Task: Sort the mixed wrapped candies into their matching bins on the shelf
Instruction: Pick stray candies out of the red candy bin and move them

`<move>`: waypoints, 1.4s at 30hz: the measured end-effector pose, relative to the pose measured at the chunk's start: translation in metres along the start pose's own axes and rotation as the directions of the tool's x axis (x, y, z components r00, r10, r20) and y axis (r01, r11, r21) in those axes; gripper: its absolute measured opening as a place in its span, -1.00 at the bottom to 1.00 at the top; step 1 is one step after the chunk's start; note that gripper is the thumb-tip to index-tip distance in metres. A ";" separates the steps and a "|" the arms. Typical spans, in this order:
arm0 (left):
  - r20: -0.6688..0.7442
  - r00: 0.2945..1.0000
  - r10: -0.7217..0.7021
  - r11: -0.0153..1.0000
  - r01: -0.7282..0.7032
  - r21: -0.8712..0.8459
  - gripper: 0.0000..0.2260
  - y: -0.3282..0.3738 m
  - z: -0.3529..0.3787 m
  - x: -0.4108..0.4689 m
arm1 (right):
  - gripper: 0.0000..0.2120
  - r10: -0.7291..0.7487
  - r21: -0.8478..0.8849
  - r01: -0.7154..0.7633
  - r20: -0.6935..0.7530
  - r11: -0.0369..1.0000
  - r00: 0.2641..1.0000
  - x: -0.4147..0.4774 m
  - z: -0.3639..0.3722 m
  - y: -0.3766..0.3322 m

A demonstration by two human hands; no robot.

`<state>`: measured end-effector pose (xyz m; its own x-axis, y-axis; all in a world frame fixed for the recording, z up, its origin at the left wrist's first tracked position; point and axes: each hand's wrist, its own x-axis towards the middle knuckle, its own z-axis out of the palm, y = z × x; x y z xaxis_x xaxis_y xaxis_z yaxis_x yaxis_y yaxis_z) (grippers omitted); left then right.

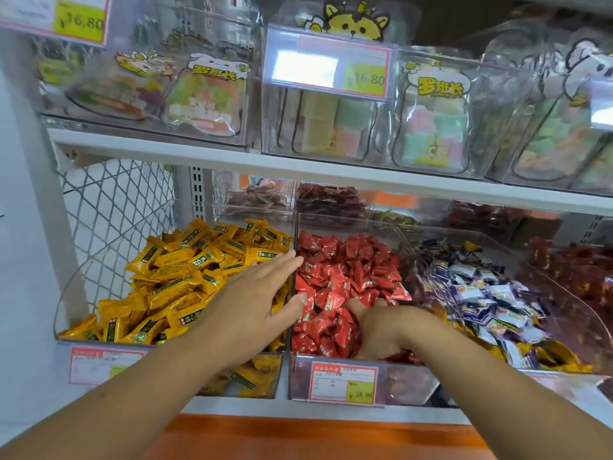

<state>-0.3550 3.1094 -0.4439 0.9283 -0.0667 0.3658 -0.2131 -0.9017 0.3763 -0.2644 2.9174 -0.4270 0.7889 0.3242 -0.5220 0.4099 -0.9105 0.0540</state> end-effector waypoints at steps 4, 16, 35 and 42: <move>0.007 1.000 -0.005 1.000 0.005 0.009 -0.40 0.001 0.000 -0.001 | -0.26 -0.019 0.360 0.077 -0.161 0.930 0.987 0.009 0.011 0.011; 0.000 1.000 -0.004 1.000 0.004 -0.010 -0.38 -0.001 0.000 0.001 | -0.24 -0.008 0.925 0.369 -0.371 -0.086 0.929 0.022 -0.044 0.016; 0.007 1.000 -0.009 1.000 0.009 -0.008 -0.39 0.001 -0.001 0.000 | -0.27 0.004 0.310 0.099 -0.315 0.946 0.949 0.014 -0.005 0.021; -0.005 1.000 0.001 1.000 -0.001 -0.015 -0.32 -0.004 0.002 0.001 | -0.46 0.025 0.531 0.160 -0.324 0.832 0.946 0.021 0.000 0.015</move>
<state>-0.3522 3.1118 -0.4465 0.9265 -0.0650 0.3706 -0.2183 -0.8952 0.3885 -0.2415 2.9103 -0.4373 0.9049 0.3667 -0.2161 0.2239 -0.8419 -0.4910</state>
